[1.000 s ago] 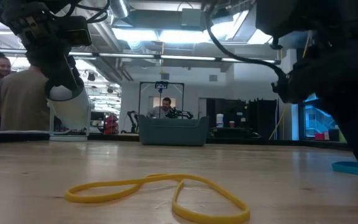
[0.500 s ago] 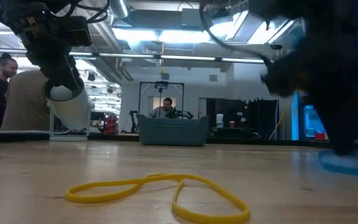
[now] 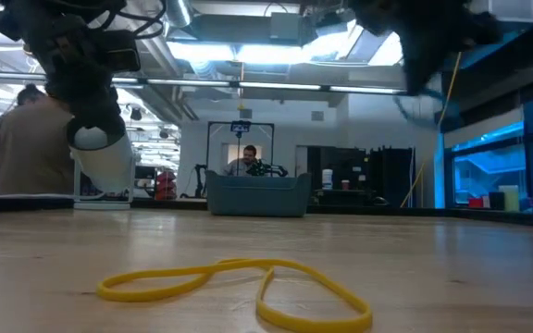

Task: Pick and place rubber bands into bin
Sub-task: Put the blue rubber band into the blue bin

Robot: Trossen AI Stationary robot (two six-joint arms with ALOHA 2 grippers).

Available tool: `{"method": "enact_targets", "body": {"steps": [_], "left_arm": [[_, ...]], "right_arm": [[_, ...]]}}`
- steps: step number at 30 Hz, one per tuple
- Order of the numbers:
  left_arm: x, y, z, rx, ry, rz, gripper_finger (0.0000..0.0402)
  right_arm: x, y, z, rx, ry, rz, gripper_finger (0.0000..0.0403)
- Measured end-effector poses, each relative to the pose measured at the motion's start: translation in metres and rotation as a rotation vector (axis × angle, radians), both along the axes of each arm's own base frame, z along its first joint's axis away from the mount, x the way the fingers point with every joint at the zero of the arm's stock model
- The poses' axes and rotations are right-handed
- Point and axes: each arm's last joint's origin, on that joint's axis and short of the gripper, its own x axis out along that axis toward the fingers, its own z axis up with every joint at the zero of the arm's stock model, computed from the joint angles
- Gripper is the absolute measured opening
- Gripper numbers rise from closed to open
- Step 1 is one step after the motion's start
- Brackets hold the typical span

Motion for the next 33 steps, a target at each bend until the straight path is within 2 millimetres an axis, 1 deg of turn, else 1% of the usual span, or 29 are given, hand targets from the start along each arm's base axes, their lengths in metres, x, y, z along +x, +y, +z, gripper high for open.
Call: {"method": "enact_targets", "body": {"steps": [2,6,11,14,18,22,24,26,30,33], "left_arm": [[0.0,0.006,0.0,0.005,0.0,0.027,0.0001],[-0.001,0.02,0.0,0.018,0.001,0.055,0.0001],[-0.004,0.035,0.0,0.0,-0.006,0.076,0.0002],[-0.005,0.041,0.0,-0.01,-0.011,0.084,0.0002],[-0.007,0.047,0.0,-0.007,-0.011,0.118,0.0002],[-0.009,0.053,0.0,-0.006,-0.011,0.16,0.0002],[-0.01,0.056,0.0,-0.006,-0.011,0.181,0.0002],[-0.011,0.059,0.0,-0.007,-0.011,0.2,0.0002],[-0.013,0.064,0.0,-0.013,-0.014,0.235,0.0002],[-0.014,0.066,0.0,-0.018,-0.016,0.258,0.0002]], "right_arm": [[0.007,-0.011,0.013,-0.018,-0.035,0.018,0.0002],[0.021,-0.045,0.031,-0.045,-0.09,0.047,0.0001],[0.034,-0.096,0.04,-0.097,-0.152,0.086,0.0001],[0.042,-0.129,0.044,-0.15,-0.223,0.118,0.0001],[0.047,-0.173,0.05,-0.218,-0.314,0.144,0.0],[0.05,-0.212,0.053,-0.276,-0.391,0.151,0.0],[0.052,-0.229,0.052,-0.3,-0.43,0.161,0.0],[0.055,-0.244,0.047,-0.305,-0.43,0.177,0.0],[0.068,-0.271,0.041,-0.34,-0.416,0.22,0.0],[0.084,-0.291,0.03,-0.365,-0.385,0.257,0.0]]}}
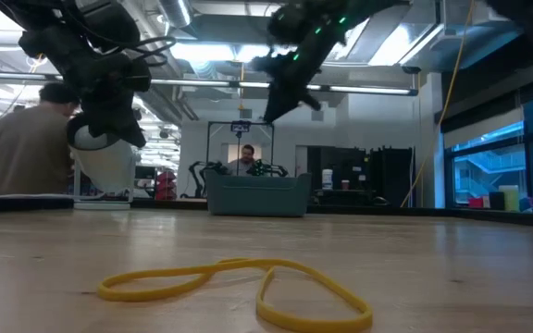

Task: Pick and place rubber bands into bin
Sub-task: Put the blue rubber band into the blue bin, then put the yellow rubber band into the blue bin

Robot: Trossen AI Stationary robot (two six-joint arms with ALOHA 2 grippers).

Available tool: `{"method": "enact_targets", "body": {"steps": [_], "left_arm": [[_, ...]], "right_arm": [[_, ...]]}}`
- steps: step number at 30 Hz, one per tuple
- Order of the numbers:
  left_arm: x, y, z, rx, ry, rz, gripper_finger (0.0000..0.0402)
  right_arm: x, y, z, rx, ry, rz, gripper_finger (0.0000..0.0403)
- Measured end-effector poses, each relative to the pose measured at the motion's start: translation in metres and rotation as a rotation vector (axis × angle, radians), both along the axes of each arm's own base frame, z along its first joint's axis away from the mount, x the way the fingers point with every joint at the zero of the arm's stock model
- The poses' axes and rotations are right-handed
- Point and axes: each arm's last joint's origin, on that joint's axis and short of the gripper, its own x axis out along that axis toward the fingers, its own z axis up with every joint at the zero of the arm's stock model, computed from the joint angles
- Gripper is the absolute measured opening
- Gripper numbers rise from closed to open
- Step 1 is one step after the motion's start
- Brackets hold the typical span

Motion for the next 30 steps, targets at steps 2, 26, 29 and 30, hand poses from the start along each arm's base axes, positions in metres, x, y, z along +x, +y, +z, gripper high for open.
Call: {"method": "enact_targets", "body": {"steps": [2,26,29,30], "left_arm": [[-0.001,0.001,0.0,-0.002,0.0,0.011,0.0002],[-0.002,0.004,0.0,0.013,0.008,0.018,0.0002],[-0.002,0.004,0.0,0.011,0.009,0.017,0.0002],[-0.002,0.004,-0.001,0.009,0.012,0.017,0.0002]], "right_arm": [[0.011,-0.012,-0.01,-0.012,0.032,0.014,0.0],[0.042,-0.042,-0.103,0.125,0.37,0.039,0.0081],[0.04,-0.041,-0.093,0.128,0.377,0.037,0.0112],[0.039,-0.041,-0.09,0.132,0.385,0.037,0.0121]]}}
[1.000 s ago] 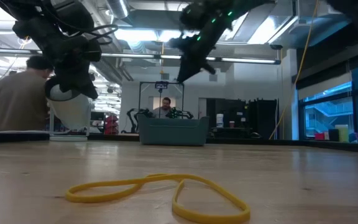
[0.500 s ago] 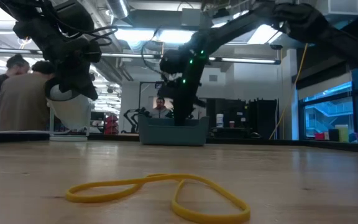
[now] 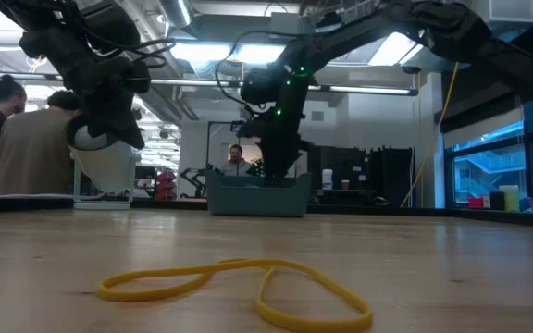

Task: Pick and place rubber bands into bin
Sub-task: Put the yellow rubber band into the blue bin

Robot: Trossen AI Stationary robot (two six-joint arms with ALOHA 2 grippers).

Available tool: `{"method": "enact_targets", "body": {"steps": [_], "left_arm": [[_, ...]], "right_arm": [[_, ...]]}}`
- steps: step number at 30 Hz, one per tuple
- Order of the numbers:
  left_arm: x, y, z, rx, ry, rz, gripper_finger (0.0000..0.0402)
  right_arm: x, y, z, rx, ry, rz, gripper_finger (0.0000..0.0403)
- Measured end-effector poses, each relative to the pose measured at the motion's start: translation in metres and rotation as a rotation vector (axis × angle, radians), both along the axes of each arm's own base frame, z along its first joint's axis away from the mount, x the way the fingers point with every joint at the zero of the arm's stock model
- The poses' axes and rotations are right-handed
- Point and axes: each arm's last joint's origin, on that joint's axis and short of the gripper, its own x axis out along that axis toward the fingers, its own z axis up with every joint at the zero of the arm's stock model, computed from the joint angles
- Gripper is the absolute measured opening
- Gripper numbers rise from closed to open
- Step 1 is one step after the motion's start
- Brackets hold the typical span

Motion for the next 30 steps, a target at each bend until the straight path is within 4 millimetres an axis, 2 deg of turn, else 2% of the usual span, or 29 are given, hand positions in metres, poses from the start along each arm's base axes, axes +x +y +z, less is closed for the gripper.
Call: {"method": "enact_targets", "body": {"steps": [6,13,16,23,30], "left_arm": [[0.0,-0.001,0.0,-0.008,0.001,0.002,0.0002],[0.0,-0.001,0.0,-0.038,-0.01,0.0,0.0002],[0.001,-0.004,0.0,-0.093,-0.03,-0.025,0.0002],[0.0,-0.018,-0.001,-0.153,0.004,-0.073,0.0002],[-0.002,-0.038,0.004,-0.133,-0.001,-0.114,0.0002]], "right_arm": [[-0.005,0.003,0.031,0.009,0.022,0.006,0.0147],[-0.003,0.015,0.061,-0.015,-0.023,0.03,0.0131],[-0.004,0.029,0.069,-0.009,-0.017,0.049,0.0105],[-0.002,0.071,0.087,0.007,-0.005,0.095,0.001],[0.007,0.125,0.088,0.017,0.042,0.154,0.001]]}}
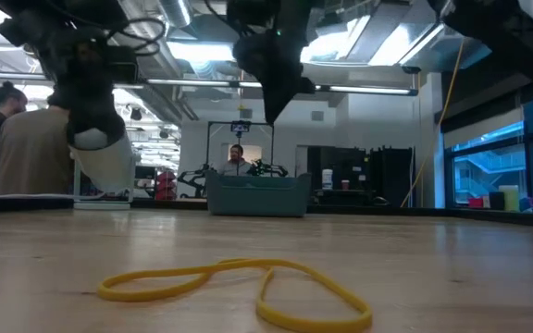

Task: Pick and place rubber bands into bin
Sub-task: Put the yellow rubber band into the blue bin

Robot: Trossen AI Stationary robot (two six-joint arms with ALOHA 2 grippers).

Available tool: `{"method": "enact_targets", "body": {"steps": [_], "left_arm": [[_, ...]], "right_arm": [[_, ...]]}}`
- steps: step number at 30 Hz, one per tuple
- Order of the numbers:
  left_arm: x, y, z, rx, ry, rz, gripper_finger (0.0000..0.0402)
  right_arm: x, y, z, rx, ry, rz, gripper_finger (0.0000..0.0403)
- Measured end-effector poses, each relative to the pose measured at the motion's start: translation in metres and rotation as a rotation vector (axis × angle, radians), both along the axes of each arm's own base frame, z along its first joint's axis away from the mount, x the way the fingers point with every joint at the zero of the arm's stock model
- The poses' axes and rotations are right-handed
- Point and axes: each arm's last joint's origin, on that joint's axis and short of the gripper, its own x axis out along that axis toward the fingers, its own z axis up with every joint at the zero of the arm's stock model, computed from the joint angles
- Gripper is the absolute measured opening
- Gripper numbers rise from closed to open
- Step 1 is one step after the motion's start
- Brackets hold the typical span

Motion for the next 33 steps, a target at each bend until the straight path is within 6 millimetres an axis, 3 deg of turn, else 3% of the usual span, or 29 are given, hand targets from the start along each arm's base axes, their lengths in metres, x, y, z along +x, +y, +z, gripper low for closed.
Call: {"method": "enact_targets", "body": {"steps": [13,23,28,33], "left_arm": [[-0.004,-0.028,0.005,0.062,-0.005,-0.05,0.0002],[-0.005,-0.039,0.004,0.082,-0.003,-0.077,0.0002],[-0.005,-0.042,0.004,0.094,-0.004,-0.088,0.0002],[-0.005,-0.045,0.004,0.102,-0.005,-0.102,0.0002]], "right_arm": [[0.012,0.109,0.0,0.03,-0.025,0.115,0.0004],[-0.016,0.196,-0.003,0.016,0.143,0.197,0.0002],[-0.025,0.228,-0.003,0.019,0.141,0.23,0.0001],[-0.03,0.244,-0.003,0.02,0.129,0.237,0.0001]]}}
